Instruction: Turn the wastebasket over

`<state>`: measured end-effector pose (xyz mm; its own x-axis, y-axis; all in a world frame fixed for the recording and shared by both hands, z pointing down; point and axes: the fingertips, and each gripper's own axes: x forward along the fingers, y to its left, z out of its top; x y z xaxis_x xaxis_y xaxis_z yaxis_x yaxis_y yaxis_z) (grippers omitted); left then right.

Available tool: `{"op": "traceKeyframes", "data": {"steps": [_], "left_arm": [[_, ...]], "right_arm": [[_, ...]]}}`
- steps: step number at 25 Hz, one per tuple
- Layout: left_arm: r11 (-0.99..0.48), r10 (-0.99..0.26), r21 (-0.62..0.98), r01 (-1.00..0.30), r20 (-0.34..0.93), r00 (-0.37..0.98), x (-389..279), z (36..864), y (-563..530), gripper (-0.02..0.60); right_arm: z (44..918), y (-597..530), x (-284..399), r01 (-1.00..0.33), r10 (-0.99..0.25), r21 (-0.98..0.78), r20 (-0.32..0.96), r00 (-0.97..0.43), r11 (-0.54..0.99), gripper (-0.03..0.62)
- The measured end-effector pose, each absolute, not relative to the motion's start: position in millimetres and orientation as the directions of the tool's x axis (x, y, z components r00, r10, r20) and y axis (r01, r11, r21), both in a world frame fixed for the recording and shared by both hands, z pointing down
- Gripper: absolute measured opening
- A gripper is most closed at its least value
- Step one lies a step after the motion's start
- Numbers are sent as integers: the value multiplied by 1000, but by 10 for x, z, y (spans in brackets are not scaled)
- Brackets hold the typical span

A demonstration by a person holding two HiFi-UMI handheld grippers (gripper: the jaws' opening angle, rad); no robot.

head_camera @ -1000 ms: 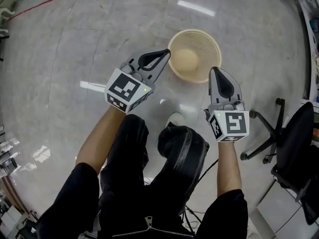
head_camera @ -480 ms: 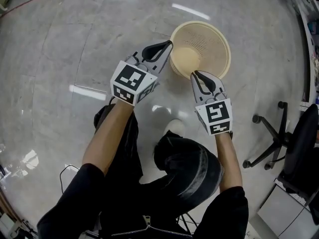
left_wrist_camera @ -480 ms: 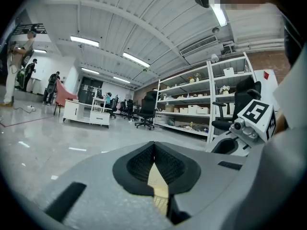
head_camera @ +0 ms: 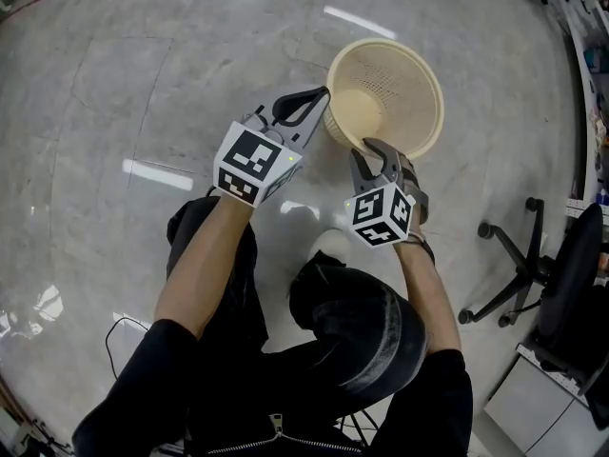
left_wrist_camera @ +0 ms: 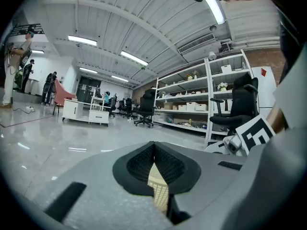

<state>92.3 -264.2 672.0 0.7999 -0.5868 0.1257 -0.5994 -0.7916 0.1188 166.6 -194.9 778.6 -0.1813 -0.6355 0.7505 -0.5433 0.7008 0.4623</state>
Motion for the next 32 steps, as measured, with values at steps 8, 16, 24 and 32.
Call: {"op": "traceKeyframes", "data": {"steps": [8, 16, 24, 32], "left_arm": [[-797, -583, 108, -595, 121, 803, 824, 6657, -2647, 5], [-779, -609, 101, -619, 115, 785, 682, 6610, -2656, 5], [-759, -633, 94, -644, 126, 764, 538, 6614, -2694, 5], [-756, -635, 68, -651, 164, 755, 488, 6713, -2697, 5]], "right_arm": [[7841, -2050, 1711, -548, -665, 513, 738, -111, 661, 77], [7687, -2107, 1586, -625, -670, 433, 715, -201, 650, 65], [7203, -2347, 1574, -875, -745, 49, 549, -379, 481, 61], [7366, -2286, 1932, -927, -789, 42, 540, -292, 372, 53]]}}
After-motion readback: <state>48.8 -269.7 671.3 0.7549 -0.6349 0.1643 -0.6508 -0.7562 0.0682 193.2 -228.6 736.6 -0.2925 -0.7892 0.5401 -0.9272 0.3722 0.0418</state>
